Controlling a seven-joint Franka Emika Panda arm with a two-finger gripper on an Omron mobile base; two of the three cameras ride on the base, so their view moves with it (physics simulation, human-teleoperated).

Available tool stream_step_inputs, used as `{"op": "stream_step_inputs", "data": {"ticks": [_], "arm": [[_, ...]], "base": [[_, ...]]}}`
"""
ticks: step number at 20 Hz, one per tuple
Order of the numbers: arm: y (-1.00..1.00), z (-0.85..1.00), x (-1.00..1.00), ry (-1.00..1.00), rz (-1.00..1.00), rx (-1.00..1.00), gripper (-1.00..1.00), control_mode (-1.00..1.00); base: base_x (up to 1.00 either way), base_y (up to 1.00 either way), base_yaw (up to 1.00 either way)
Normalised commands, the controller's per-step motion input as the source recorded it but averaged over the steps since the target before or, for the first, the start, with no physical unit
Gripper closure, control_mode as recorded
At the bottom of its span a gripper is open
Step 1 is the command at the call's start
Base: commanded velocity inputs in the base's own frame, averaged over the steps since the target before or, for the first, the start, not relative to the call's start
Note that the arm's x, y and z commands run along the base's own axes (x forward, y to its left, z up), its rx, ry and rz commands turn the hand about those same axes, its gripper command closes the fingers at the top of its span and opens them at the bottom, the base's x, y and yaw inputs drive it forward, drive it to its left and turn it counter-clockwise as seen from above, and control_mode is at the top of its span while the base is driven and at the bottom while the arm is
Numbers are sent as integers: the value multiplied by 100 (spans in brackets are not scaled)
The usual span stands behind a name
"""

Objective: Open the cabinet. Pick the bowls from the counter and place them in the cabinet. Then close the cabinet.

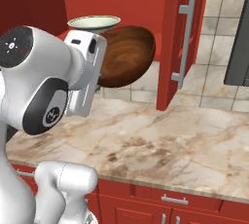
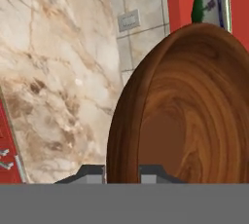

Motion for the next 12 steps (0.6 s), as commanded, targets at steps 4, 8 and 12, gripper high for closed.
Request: {"op": "stream_step_inputs", "data": {"ticks": [4, 8, 12], "arm": [[-13, 0, 4, 28, 2, 30, 100, -100], [0, 0, 0, 7, 0, 23, 100, -100], [0, -11, 0, 0, 0, 24, 100, -100]], "base": [[0, 0, 0], [0, 0, 0], [0, 0, 0]]}}
